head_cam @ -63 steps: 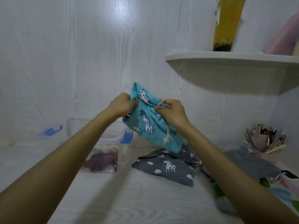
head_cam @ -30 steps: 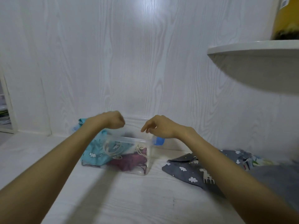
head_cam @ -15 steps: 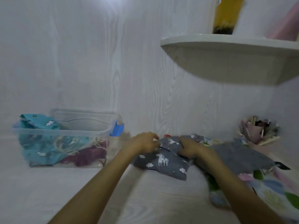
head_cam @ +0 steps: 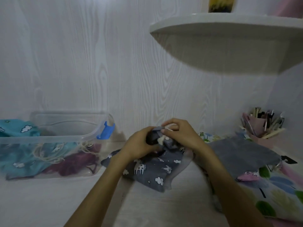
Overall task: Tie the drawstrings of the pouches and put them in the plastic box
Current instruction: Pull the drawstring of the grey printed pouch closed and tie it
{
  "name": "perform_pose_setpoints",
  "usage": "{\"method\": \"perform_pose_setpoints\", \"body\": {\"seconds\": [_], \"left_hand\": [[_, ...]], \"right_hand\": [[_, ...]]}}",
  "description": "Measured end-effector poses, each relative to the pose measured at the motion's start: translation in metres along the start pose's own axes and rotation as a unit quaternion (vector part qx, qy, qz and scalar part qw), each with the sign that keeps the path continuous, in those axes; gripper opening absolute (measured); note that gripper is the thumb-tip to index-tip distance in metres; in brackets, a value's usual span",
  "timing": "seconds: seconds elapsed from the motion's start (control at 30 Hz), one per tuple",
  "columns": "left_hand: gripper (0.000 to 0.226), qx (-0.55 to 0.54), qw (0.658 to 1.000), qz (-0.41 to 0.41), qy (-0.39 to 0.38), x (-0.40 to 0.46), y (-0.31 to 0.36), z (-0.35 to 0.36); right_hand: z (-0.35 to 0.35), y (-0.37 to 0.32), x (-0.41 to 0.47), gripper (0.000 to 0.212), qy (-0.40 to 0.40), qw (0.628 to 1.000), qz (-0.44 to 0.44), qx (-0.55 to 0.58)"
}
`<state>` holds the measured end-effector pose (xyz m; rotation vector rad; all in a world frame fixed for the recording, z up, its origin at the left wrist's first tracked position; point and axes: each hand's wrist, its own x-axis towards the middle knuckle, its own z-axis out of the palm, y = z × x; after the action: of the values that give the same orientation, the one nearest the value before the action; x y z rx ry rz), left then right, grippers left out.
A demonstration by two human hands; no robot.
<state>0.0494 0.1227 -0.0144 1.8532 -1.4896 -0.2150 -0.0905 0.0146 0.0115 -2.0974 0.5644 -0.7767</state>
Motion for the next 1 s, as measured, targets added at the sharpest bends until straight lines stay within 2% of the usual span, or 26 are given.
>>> {"method": "perform_pose_setpoints", "body": {"seconds": [0.07, 0.1, 0.17, 0.23, 0.3, 0.33, 0.37, 0.43, 0.47, 0.5, 0.57, 0.63, 0.7, 0.73, 0.77, 0.87, 0.93, 1.0], "left_hand": [[0.033, -0.012, 0.998, -0.003, 0.058, 0.000, 0.001, -0.002], [0.029, -0.012, 0.997, -0.009, 0.078, 0.000, 0.002, -0.004], [0.037, -0.010, 0.995, -0.003, 0.099, 0.001, 0.000, -0.010], [0.042, -0.018, 0.995, -0.007, 0.096, 0.002, -0.004, -0.014], [0.042, -0.052, 0.995, -0.017, 0.087, 0.005, -0.011, -0.019], [0.040, -0.072, 0.993, -0.024, 0.089, 0.006, -0.015, -0.021], [0.038, -0.078, 0.992, -0.035, 0.094, 0.006, -0.017, -0.024], [0.023, -0.062, 0.990, -0.046, 0.121, 0.005, -0.021, -0.028], [0.012, -0.024, 0.988, -0.047, 0.147, 0.004, -0.022, -0.029], [0.026, 0.025, 0.984, -0.045, 0.172, 0.001, -0.019, -0.030], [0.058, 0.082, 0.986, -0.019, 0.147, -0.003, -0.012, -0.037], [0.077, 0.053, 0.998, -0.005, 0.033, -0.009, 0.003, -0.049], [0.094, 0.012, 0.995, -0.005, -0.097, -0.017, 0.015, -0.056], [0.100, 0.001, 0.991, -0.003, -0.133, -0.020, 0.022, -0.055], [0.103, -0.007, 0.991, 0.004, -0.136, -0.022, 0.026, -0.052], [0.098, 0.086, 0.992, 0.081, -0.037, -0.018, 0.033, -0.030], [0.070, 0.137, 0.979, 0.133, 0.077, -0.014, 0.031, -0.020], [0.040, 0.115, 0.964, 0.157, 0.181, -0.014, 0.030, -0.023]], "right_hand": [[0.002, -0.017, 0.000, 0.017, -0.010, 0.998, -0.007, 0.065], [0.002, -0.022, -0.001, 0.024, -0.012, 0.997, -0.005, 0.080], [-0.002, -0.022, 0.001, 0.043, -0.025, 0.996, 0.010, 0.081], [-0.012, -0.015, -0.001, 0.074, -0.070, 0.997, 0.008, -0.010], [-0.019, -0.005, -0.004, 0.099, -0.132, 0.972, 0.013, -0.194], [-0.021, 0.001, -0.005, 0.099, -0.137, 0.954, 0.012, -0.267], [-0.021, 0.006, -0.004, 0.086, -0.123, 0.948, 0.023, -0.294], [-0.019, 0.011, -0.003, 0.026, -0.061, 0.961, 0.027, -0.269], [-0.018, 0.011, -0.003, 0.003, -0.029, 0.965, 0.023, -0.259], [-0.016, 0.010, -0.004, 0.019, -0.008, 0.967, 0.017, -0.256], [-0.015, 0.008, -0.003, 0.026, -0.004, 0.972, 0.023, -0.233], [-0.015, 0.001, -0.006, 0.030, -0.007, 0.975, 0.033, -0.222], [-0.017, -0.003, -0.006, 0.035, 0.003, 0.978, 0.052, -0.200], [-0.017, -0.006, -0.007, 0.035, 0.007, 0.981, 0.054, -0.188], [-0.017, -0.009, -0.006, 0.031, 0.009, 0.982, 0.055, -0.179], [-0.017, -0.020, -0.007, 0.014, -0.002, 0.987, 0.052, -0.152], [-0.020, -0.025, -0.009, 0.008, -0.022, 0.989, 0.062, -0.135], [-0.030, -0.027, -0.011, 0.021, -0.062, 0.988, 0.081, -0.119]]}}
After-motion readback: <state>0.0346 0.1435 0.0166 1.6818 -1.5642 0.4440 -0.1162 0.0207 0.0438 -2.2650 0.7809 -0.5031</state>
